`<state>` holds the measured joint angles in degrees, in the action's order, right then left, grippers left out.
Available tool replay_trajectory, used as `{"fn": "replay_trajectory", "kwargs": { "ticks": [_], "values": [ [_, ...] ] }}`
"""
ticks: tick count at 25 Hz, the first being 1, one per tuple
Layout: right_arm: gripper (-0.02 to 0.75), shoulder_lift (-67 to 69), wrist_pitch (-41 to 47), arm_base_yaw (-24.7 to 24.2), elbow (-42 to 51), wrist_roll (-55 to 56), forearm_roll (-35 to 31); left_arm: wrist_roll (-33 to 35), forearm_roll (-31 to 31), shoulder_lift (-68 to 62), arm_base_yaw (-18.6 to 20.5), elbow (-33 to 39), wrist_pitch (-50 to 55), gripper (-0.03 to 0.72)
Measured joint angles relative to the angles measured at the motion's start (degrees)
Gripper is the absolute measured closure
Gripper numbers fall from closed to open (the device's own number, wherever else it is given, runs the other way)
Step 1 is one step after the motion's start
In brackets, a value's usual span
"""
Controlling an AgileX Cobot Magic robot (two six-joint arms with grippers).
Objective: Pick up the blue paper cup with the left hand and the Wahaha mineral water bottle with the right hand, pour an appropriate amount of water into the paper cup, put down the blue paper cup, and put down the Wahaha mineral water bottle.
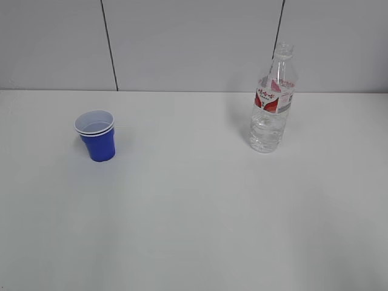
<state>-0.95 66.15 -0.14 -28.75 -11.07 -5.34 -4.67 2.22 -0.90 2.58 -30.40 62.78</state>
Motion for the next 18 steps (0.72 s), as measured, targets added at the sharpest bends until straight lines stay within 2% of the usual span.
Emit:
{"fn": "replay_trajectory", "kwargs": {
  "ticks": [18],
  "values": [
    [0.150,0.00,0.00,0.00,0.00,0.00,0.11,0.00,0.09,0.00,0.00,0.00,0.00,0.230]
  ]
}}
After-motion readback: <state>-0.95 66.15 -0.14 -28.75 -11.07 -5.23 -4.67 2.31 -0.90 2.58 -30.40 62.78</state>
